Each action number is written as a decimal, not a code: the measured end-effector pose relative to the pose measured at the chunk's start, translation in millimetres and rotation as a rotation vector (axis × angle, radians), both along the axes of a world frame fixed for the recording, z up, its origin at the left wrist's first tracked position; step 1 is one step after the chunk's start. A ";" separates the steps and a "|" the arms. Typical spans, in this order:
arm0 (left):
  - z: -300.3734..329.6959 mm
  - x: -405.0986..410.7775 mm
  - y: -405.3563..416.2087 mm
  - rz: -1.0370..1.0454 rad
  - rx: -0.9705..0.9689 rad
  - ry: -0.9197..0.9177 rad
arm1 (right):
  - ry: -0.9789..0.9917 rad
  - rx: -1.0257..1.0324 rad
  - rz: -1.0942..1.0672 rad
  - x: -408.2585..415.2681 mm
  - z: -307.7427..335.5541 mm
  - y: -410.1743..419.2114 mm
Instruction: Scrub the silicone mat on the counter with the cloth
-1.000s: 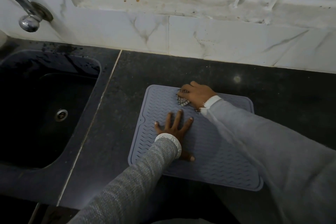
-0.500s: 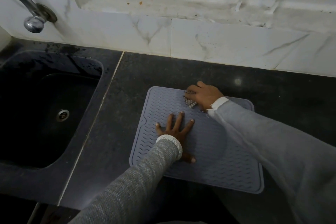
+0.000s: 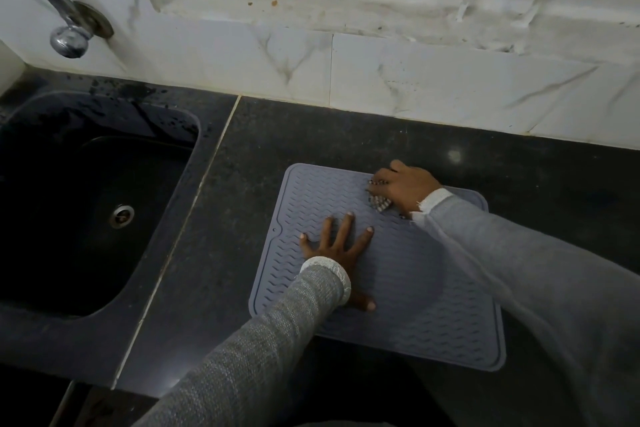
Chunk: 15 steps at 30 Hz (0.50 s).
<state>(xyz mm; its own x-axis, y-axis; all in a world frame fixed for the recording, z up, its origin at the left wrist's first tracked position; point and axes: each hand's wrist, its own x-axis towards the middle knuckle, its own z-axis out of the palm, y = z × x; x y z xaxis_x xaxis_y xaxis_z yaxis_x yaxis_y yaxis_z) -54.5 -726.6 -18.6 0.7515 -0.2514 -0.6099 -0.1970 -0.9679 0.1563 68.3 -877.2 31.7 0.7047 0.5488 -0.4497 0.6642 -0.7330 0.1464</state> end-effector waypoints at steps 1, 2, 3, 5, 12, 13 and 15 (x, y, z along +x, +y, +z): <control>-0.2 -0.2 0.0 -0.001 -0.001 0.000 | -0.015 0.050 -0.007 -0.1 2.3 9.9; -0.7 -0.2 0.1 -0.003 -0.001 0.001 | -0.030 0.100 0.011 0.0 3.4 21.3; -0.5 0.0 0.2 -0.004 -0.001 0.005 | -0.049 0.130 0.040 -0.3 4.1 33.2; 0.4 1.4 0.1 -0.001 -0.003 0.024 | -0.045 0.110 0.075 -3.7 4.9 53.7; -0.6 0.8 0.3 -0.003 0.001 0.016 | 0.000 -0.041 0.078 -10.3 4.6 8.8; -1.0 0.8 0.2 -0.004 0.001 0.014 | 0.008 -0.061 0.083 -7.6 4.5 3.7; -1.0 0.8 0.3 -0.004 0.002 0.009 | -0.003 -0.074 0.095 -1.3 5.2 4.1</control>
